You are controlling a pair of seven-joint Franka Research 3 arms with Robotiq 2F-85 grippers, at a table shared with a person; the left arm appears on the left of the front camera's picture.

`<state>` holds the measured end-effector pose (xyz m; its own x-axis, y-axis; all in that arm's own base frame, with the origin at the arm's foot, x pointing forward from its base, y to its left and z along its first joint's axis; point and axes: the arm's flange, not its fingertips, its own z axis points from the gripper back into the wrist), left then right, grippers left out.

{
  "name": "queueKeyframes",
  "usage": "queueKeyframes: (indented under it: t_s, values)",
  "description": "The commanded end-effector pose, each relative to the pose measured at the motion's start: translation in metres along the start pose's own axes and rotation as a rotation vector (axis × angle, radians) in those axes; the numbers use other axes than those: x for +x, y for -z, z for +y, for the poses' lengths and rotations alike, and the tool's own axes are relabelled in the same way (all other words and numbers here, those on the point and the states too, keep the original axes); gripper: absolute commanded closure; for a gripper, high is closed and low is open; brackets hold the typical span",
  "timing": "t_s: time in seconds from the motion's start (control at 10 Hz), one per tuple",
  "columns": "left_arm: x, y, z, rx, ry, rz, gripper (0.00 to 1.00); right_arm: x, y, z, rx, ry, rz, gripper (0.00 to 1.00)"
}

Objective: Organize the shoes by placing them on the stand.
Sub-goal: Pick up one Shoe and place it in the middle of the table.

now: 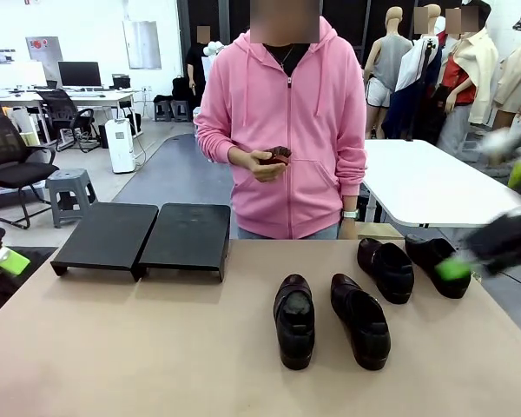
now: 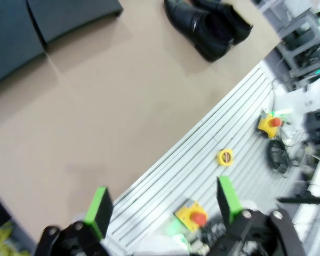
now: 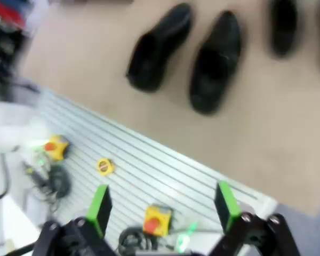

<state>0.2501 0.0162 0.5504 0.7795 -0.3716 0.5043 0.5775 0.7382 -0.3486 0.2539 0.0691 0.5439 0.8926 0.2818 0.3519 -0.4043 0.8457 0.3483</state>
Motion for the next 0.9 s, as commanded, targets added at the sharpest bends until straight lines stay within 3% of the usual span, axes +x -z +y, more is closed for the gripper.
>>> queueKeyframes:
  t_s: [0.0, 0.2, 0.4, 0.5, 0.7, 0.8]
  values:
    - [0.0, -0.001, 0.001, -0.019, 0.007, -0.009, 0.0, 0.149, 0.141, 0.033, 0.014, -0.083, 0.128, 0.0]
    - [0.0, -0.001, 0.001, -0.019, 0.007, -0.009, 0.0, 0.174, 0.198, 0.058, 0.019, -0.063, 0.153, 0.0]
    - [0.0, -0.001, 0.001, -0.019, 0.007, -0.009, 0.0, 0.184, 0.243, 0.071, -0.073, -0.045, 0.167, 0.0]
    - [0.0, -0.001, 0.001, -0.019, 0.007, -0.009, 0.0, 0.118, 0.204, 0.07, 0.025, -0.087, 0.149, 0.0]
    - [0.0, -0.001, 0.001, -0.019, 0.007, -0.009, 0.0, 0.118, 0.204, 0.07, 0.025, -0.087, 0.149, 0.0]
    - [0.0, -0.001, 0.001, -0.019, 0.007, -0.009, 0.0, 0.15, 0.238, 0.069, 0.005, -0.069, 0.163, 0.0]
